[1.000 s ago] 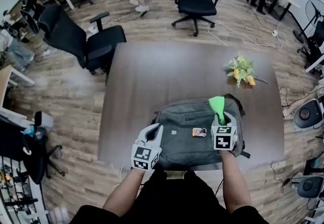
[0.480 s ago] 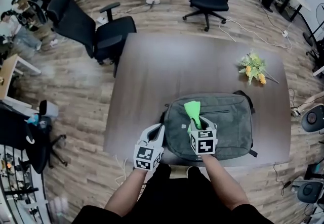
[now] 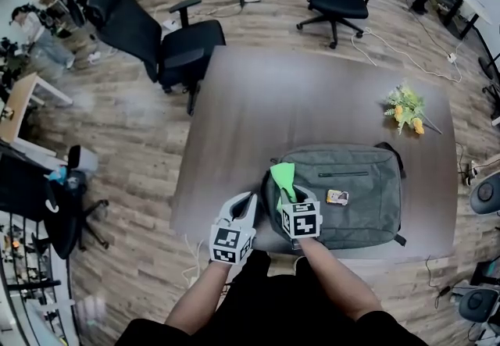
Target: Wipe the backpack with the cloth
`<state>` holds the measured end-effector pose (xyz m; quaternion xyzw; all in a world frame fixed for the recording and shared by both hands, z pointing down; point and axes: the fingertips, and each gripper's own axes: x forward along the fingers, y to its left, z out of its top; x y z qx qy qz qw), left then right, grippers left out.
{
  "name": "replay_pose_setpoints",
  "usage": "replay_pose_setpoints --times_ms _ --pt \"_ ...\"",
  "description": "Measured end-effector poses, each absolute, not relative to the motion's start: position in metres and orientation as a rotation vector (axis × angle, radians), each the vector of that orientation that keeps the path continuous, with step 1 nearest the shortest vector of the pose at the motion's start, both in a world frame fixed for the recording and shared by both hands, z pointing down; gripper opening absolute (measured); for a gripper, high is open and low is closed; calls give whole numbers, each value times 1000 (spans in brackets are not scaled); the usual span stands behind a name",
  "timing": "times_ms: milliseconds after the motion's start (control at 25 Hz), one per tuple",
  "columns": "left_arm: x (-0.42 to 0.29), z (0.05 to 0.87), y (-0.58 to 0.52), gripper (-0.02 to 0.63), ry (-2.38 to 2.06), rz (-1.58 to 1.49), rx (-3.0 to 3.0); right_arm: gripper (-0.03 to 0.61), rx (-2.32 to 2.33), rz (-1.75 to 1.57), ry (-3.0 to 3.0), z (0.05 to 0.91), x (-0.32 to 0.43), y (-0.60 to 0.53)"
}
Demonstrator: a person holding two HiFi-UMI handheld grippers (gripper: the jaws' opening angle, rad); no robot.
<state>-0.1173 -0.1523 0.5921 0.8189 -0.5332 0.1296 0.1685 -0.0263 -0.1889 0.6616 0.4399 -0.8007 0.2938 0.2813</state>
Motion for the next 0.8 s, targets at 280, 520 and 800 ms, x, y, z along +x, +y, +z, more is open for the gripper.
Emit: replay_pose_setpoints --times_ms 280,520,800 --pt "-113 598 -151 18 -1477 372 2331 100 1236 657 -2062 664 1 -193" --pt "-89 595 -160 18 -1427 366 2372 101 1319 608 -1983 661 47 -198" --pt "-64 596 -166 18 -1358 380 2414 100 1352 501 -1868 661 99 -198"
